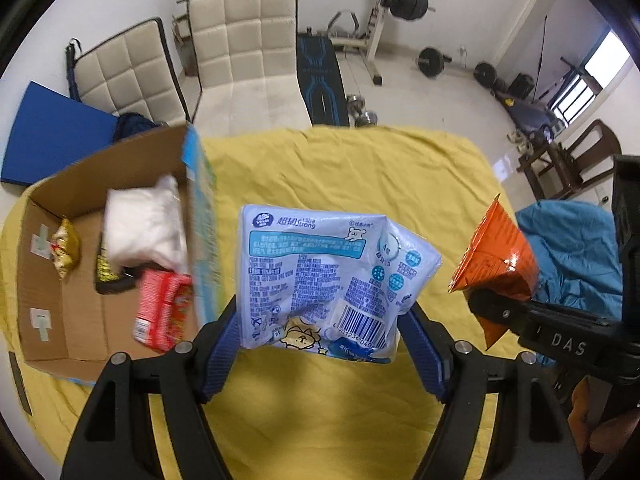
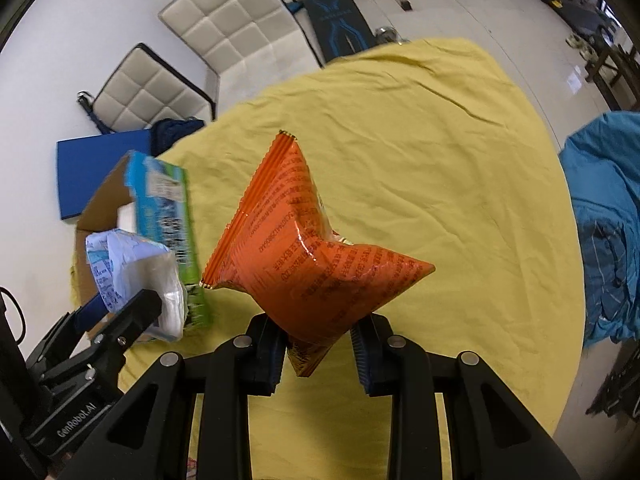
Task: Organize soft objects
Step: 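Carry the milk pouch and orange bag over the box with both tools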
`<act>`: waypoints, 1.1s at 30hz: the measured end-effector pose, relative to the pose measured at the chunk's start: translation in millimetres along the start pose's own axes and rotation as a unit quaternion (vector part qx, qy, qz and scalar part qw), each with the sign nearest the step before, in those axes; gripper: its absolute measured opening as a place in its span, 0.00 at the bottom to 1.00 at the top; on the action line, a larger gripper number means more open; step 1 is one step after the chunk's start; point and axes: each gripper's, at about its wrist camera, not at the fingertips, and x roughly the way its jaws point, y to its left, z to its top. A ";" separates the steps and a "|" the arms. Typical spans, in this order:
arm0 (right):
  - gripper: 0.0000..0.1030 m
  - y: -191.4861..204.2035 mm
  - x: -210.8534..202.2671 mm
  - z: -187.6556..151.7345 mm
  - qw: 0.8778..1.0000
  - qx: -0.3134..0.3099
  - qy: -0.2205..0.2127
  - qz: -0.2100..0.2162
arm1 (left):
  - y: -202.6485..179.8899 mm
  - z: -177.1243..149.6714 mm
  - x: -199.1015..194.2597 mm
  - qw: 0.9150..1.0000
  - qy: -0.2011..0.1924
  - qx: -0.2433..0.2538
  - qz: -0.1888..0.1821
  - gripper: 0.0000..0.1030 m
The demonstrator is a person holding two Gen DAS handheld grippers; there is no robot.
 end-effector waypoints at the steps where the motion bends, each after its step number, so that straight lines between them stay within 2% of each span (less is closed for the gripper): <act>1: 0.30 11.7 -4.8 -2.2 1.000 -0.006 -0.003 0.003 | 7.9 0.7 -10.5 1.000 -0.008 -0.001 -0.002 0.72; 5: 0.30 51.1 -14.2 -13.5 1.000 -0.022 -0.010 0.011 | 37.9 1.6 -33.8 1.000 -0.026 -0.011 -0.005 0.72; 12: 0.30 144.9 -6.7 -34.7 0.998 -0.053 -0.005 0.031 | 123.3 -3.2 -71.2 0.998 -0.047 -0.038 0.010 0.72; 17: 0.30 217.2 19.0 -50.7 0.996 -0.081 0.011 0.045 | 189.3 -12.9 -84.5 0.996 -0.049 -0.064 0.036 0.72; 20: 0.30 254.3 37.6 -61.7 0.994 -0.100 0.022 0.045 | 232.0 -18.0 -84.6 0.994 -0.046 -0.079 0.056 0.72; 23: 0.30 289.7 59.0 -71.2 0.992 -0.117 0.030 0.037 | 259.1 -23.2 -84.0 0.993 -0.044 -0.089 0.067 0.72; 29: 0.30 326.3 95.7 -80.5 0.990 -0.130 0.045 0.021 | 295.0 -33.6 -74.1 0.992 -0.032 -0.101 0.074 0.72; 33: 0.30 331.9 117.6 -77.0 0.990 -0.130 0.054 0.007 | 308.1 -36.1 -61.4 0.992 -0.020 -0.105 0.068 0.72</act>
